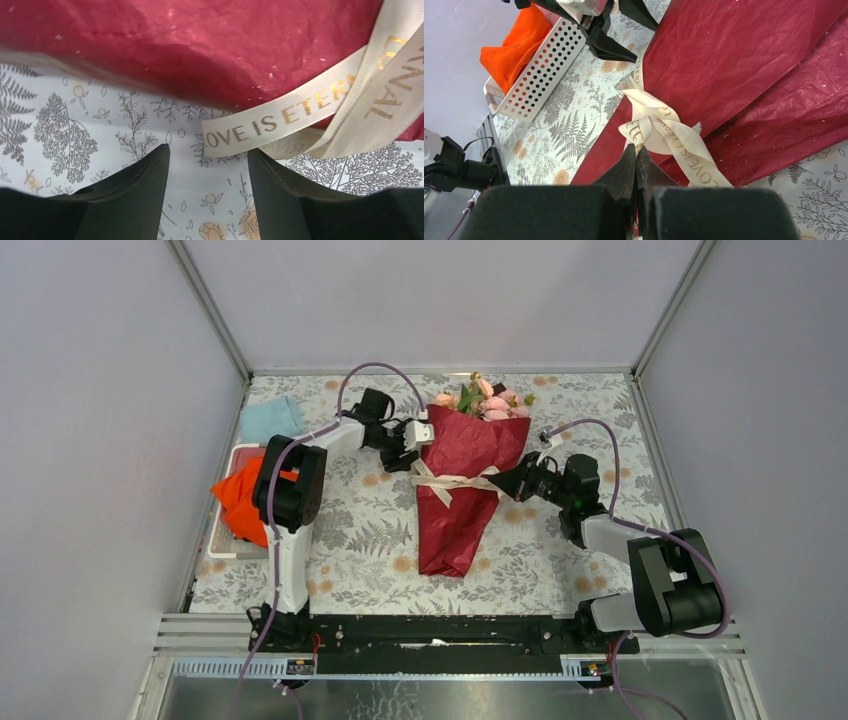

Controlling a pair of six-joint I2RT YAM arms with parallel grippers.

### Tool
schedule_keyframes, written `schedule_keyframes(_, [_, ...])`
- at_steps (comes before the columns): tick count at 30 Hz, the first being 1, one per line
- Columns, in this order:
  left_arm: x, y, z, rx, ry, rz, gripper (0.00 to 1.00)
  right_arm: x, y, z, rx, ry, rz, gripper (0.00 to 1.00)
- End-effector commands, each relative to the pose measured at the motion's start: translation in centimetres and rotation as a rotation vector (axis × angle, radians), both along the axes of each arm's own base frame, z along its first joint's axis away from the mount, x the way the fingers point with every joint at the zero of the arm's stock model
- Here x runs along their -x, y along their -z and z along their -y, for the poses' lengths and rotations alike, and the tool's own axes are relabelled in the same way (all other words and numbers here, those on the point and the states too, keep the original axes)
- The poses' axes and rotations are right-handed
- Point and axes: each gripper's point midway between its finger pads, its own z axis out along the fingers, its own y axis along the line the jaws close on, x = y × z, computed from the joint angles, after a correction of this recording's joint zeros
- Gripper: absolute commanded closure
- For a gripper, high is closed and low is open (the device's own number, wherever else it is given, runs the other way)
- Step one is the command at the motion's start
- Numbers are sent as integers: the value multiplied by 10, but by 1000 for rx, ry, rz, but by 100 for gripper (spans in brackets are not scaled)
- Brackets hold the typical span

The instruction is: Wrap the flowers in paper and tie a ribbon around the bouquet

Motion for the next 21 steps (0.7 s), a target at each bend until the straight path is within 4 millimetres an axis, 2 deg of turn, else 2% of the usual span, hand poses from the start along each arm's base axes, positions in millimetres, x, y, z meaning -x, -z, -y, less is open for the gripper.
schedule_keyframes(1, [10, 6, 19, 5, 140, 54, 35, -4, -14, -4, -1, -32, 64, 100])
schedule_keyframes(4, [9, 8, 25, -24, 138, 59, 42, -6, -16, -4, -6, -26, 67, 100])
schedule_keyframes(8, [16, 13, 22, -53, 124, 29, 63, -7, -19, -6, -13, -44, 62, 100])
schedule_keyframes(9, [19, 13, 21, -54, 125, 24, 70, -8, -19, -6, -13, -42, 62, 100])
schedule_keyframes(12, [30, 7, 20, -46, 135, 1, 100, -9, -21, -5, -14, -36, 66, 100])
schedule_keyframes(14, [30, -3, 16, -45, 100, 1, 100, -13, -23, 2, -15, -5, 57, 100])
schedule_keyframes(17, [10, -24, 1, -15, -77, 4, 100, -19, -29, 17, -27, 59, 51, 100])
schedule_keyframes(21, [-5, -44, -15, 43, -273, -24, 100, -21, -19, 38, -9, 153, -2, 100])
